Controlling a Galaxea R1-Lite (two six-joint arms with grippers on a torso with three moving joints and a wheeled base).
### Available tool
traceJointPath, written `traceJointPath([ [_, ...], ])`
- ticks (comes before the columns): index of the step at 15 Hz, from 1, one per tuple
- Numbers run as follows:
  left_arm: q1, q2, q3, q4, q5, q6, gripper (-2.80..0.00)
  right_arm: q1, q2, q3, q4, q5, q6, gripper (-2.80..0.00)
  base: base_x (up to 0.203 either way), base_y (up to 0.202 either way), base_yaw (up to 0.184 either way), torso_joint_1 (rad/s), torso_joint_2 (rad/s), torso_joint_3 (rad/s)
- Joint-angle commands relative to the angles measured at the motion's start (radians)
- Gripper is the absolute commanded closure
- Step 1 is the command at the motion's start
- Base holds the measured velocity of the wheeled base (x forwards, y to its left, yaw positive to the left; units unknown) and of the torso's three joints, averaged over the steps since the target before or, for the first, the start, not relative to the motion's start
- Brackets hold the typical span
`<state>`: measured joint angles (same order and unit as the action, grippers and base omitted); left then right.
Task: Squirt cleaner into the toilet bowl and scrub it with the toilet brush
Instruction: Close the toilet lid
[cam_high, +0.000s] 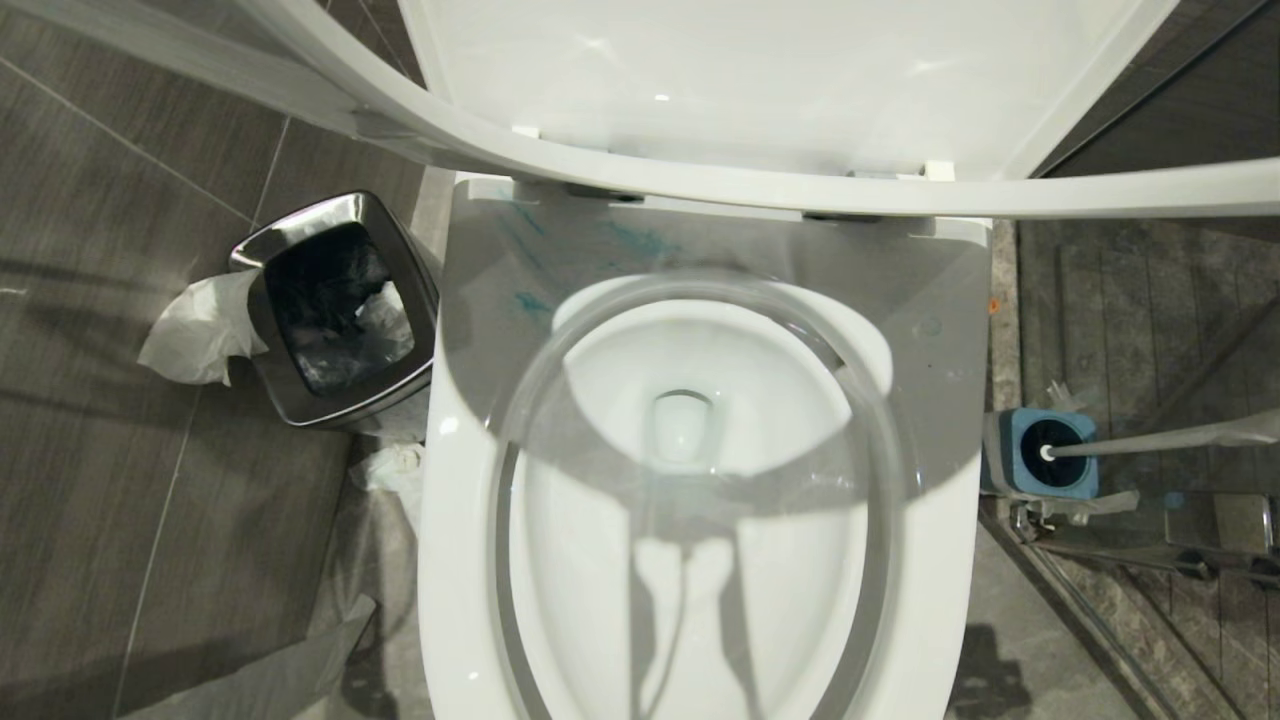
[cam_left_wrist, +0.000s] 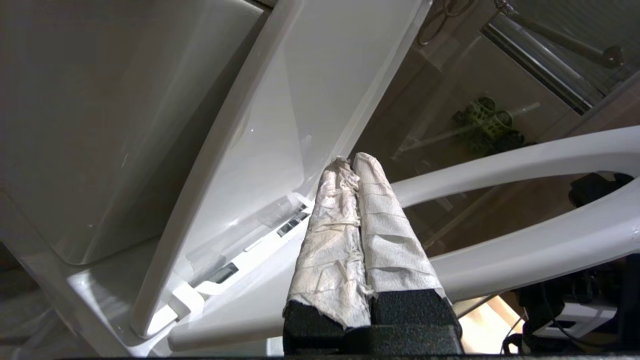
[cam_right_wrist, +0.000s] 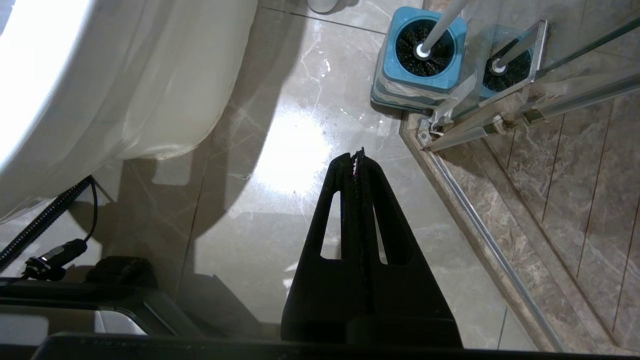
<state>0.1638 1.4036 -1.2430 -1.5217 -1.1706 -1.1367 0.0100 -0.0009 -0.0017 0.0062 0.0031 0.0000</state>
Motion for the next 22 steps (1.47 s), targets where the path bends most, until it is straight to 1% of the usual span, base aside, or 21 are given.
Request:
traceJointPath([
  [1,0.000,-0.009,0.000,-0.008,-0.006,-0.008,0.00,0.001,0.001,0.000,0.000,0.000,0.000,0.00,0.000,0.000,0.000,0.000,0.00,0.000],
  [5,0.000,-0.012,0.003,-0.008,-0.006,-0.008,0.00,0.001,0.001,0.000,0.000,0.000,0.000,0.00,0.000,0.000,0.000,0.000,0.00,0.000],
  [6,0.000,-0.020,0.010,-0.008,-0.008,-0.018,0.00,0.001,0.001,0.000,0.000,0.000,0.000,0.00,0.000,0.000,0.000,0.000,0.00,0.000],
  [9,-0.009,-0.055,0.101,-0.008,-0.030,-0.056,0.00,0.000,0.001,0.000,0.000,0.000,0.000,0.00,0.000,0.000,0.000,0.000,0.00,0.000],
  [10,-0.010,-0.068,0.134,-0.008,-0.062,-0.071,0.00,0.001,0.001,0.000,0.000,0.000,0.000,0.00,0.000,0.000,0.000,0.000,0.00,0.000],
  [11,-0.010,-0.082,0.169,-0.008,-0.080,-0.078,0.00,0.001,0.001,0.000,0.000,0.000,0.000,0.00,0.000,0.000,0.000,0.000,0.00,0.000],
  [13,-0.008,-0.101,0.197,-0.008,-0.086,-0.083,0.00,0.001,0.001,0.000,0.000,0.000,0.000,0.00,0.000,0.000,0.000,0.000,0.00,0.000],
  [14,-0.008,-0.118,0.205,-0.008,-0.086,-0.098,0.00,0.001,0.001,0.002,0.000,0.000,0.000,0.00,0.000,0.000,0.000,0.000,0.00,0.000],
  [15,-0.008,-0.135,0.209,-0.008,-0.087,-0.137,0.00,0.001,0.001,0.000,0.000,0.000,0.000,0.00,0.000,0.000,0.000,0.000,0.00,0.000],
  [16,-0.009,-0.164,0.217,-0.008,-0.087,-0.190,0.00,0.001,0.001,0.000,0.000,0.000,0.000,0.00,0.000,0.000,0.000,0.000,0.00,0.000],
  [18,-0.010,-0.232,0.236,-0.008,-0.087,-0.360,0.00,0.001,0.001,0.000,0.000,0.000,0.000,0.00,0.000,0.000,0.000,0.000,0.00,0.000],
  [19,-0.010,-0.258,0.244,-0.008,-0.087,-0.424,0.00,0.000,0.001,0.002,0.000,0.000,0.000,0.00,0.000,0.000,0.000,0.000,0.00,0.000],
  [20,-0.010,-0.276,0.252,-0.008,-0.087,-0.459,0.00,0.001,0.001,0.000,0.000,0.000,0.000,0.00,0.000,0.000,0.000,0.000,0.00,0.000],
  [22,-0.010,-0.286,0.257,-0.008,-0.087,-0.469,0.00,0.001,0.001,0.000,0.000,0.000,0.000,0.00,0.000,0.000,0.000,0.000,0.00,0.000],
])
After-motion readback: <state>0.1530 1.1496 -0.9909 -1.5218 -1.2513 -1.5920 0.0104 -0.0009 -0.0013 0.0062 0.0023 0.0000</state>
